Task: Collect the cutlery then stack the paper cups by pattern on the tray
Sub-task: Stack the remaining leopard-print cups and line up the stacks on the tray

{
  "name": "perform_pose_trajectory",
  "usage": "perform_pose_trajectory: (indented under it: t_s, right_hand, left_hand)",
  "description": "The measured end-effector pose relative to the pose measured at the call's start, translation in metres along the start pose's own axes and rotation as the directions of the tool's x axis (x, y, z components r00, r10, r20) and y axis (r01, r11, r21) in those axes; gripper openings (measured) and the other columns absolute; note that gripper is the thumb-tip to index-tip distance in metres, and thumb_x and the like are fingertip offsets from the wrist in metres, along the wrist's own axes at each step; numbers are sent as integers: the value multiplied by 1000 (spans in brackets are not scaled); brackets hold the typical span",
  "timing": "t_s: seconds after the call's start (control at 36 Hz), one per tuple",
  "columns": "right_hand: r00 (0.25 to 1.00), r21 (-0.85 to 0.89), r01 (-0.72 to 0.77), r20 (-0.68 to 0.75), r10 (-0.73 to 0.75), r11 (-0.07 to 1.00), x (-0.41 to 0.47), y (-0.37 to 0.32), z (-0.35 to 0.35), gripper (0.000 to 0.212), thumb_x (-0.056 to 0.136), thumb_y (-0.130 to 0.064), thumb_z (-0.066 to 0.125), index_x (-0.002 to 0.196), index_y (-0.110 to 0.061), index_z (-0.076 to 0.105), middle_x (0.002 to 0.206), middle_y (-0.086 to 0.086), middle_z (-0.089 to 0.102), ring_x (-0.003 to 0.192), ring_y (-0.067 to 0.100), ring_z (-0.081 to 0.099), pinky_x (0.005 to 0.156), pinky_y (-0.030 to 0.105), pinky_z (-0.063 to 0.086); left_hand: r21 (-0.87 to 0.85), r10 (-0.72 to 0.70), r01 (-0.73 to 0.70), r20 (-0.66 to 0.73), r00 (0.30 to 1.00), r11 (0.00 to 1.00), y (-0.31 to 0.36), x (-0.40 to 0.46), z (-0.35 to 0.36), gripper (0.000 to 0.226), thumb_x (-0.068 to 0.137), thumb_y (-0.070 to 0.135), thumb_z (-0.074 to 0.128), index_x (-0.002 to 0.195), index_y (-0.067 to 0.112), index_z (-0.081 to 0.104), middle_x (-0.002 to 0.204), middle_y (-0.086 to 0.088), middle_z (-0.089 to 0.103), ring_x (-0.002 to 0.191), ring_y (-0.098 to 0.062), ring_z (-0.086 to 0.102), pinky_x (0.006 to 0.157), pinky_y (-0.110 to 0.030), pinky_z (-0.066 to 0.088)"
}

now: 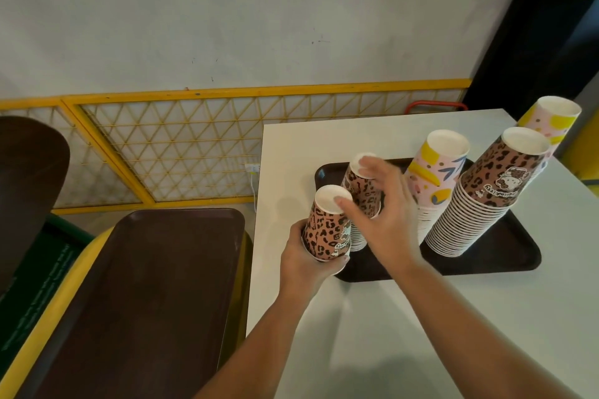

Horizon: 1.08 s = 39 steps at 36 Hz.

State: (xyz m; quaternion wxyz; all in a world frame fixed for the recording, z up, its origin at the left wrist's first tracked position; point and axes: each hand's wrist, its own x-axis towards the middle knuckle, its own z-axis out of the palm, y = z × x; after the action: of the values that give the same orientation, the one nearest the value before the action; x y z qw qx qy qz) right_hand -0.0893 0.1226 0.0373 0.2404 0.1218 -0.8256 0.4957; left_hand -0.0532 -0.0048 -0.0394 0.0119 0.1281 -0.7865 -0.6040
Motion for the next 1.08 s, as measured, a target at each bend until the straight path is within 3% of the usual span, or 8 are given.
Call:
perform_pose_trajectory:
  t_s: [0.06,0.22,0.44,0.64,0.81,0.89,1.0,1.08]
  right_hand:
    - [994,-2,-30,103,30,1000,-10,2,3,70,67,-53,65,125,-16,49,117,-9,55,109,-8,49,91,11,43]
    - [954,-88,-139,256,157,986,-26,10,10,77,67,-43,76,133,-21,42,130,-2,54,119,12,50,98,30,45]
    - [966,-75,-152,198,164,986,-22,6,9,69,66,-34,77,126,-16,49,116,-2,62,108,12,58,90,33,52]
    - [988,-75,-96,113,104,993,-8,-5,4,67,65,-31,79,124,-15,51,112,-4,63,100,0,53,83,14,46]
    - [998,51,-49,-31,50,997,22,-31,-14,67,62,-48,67,119,-18,52,104,-11,62,97,0,59,81,15,50]
    - [989,89,-27,-140,39,996,38,-44,-25,62,64,-47,68,119,-27,47,102,-23,56,98,-6,56,81,13,50]
    - [969,78,-16,-243,35,997,56,-43,-30,73,67,-48,65,128,-11,47,117,-1,59,107,7,56,87,20,51]
    - [975,29,-40,-218,45,999,60,-31,-25,74,68,-49,65,129,-11,46,120,3,58,106,9,55,88,28,52]
  left_hand:
    - [-6,-1,1,3,1000,1000,0,0,0,81,54,19,90,123,24,48,114,6,62,107,-13,60,91,-35,54]
    - [13,33,-33,38,999,999,7,-2,2,74,59,16,88,116,32,43,111,12,59,101,-6,57,79,-13,50]
    - [18,41,-42,57,998,999,4,-3,5,88,53,17,91,126,29,43,121,8,60,112,-12,58,96,-32,51]
    - [-19,57,-56,55,997,998,1,-5,2,79,52,17,92,114,37,47,112,11,64,105,-9,62,89,-31,55]
    - [-16,49,-49,50,998,999,4,-7,1,89,38,45,82,118,31,47,112,11,62,106,-8,60,87,-34,56]
    - [24,48,-49,51,998,999,4,-6,0,82,50,27,90,118,32,45,116,9,60,110,-11,57,92,-33,54]
    - [59,51,-53,42,998,997,6,-6,-1,81,58,21,89,126,26,46,121,8,57,115,-12,53,96,-33,51]
    - [68,47,-50,42,998,996,7,-5,-1,81,58,21,89,125,26,45,120,10,56,115,-10,51,97,-32,51]
